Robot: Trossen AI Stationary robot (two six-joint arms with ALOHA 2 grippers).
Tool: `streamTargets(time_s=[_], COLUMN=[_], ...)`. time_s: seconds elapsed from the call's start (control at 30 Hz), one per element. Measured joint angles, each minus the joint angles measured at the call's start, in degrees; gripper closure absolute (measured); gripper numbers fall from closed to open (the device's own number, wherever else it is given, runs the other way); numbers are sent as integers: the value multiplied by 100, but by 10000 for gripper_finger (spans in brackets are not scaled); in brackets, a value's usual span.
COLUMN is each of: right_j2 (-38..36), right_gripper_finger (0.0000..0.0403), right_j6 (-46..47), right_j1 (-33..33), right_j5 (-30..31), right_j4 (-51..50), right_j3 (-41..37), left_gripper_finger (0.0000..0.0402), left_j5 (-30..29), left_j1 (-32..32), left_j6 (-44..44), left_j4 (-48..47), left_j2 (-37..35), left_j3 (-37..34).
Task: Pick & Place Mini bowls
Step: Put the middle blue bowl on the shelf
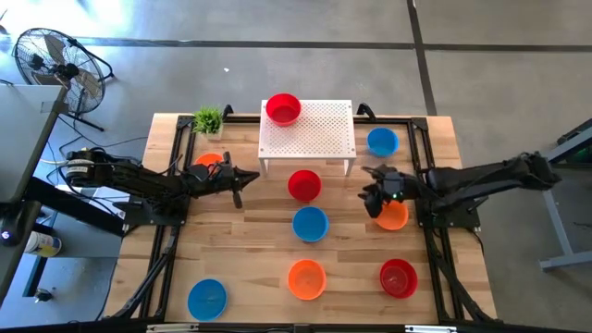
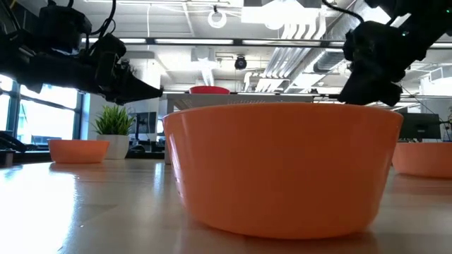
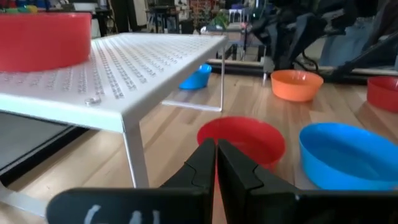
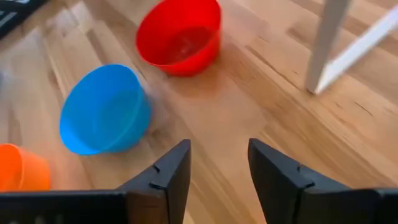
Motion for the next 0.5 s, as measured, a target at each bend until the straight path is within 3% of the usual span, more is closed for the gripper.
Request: streamTargets(time_s=[0.13, 0.5], right_j2=[132, 234], right_gripper_finger=[257, 258], right_j6=[-83, -1557], right_j1=[181, 532], right_j5=[-33, -281], right_j4=[463, 1023], right_j3=[-1, 209], left_gripper_finger=[387, 387], left_j5=[-40, 458], left_j1=[0, -2], left_j6=[0, -9], left_j4=[104, -284], left_j2=[1, 1], left_j3=[0, 0])
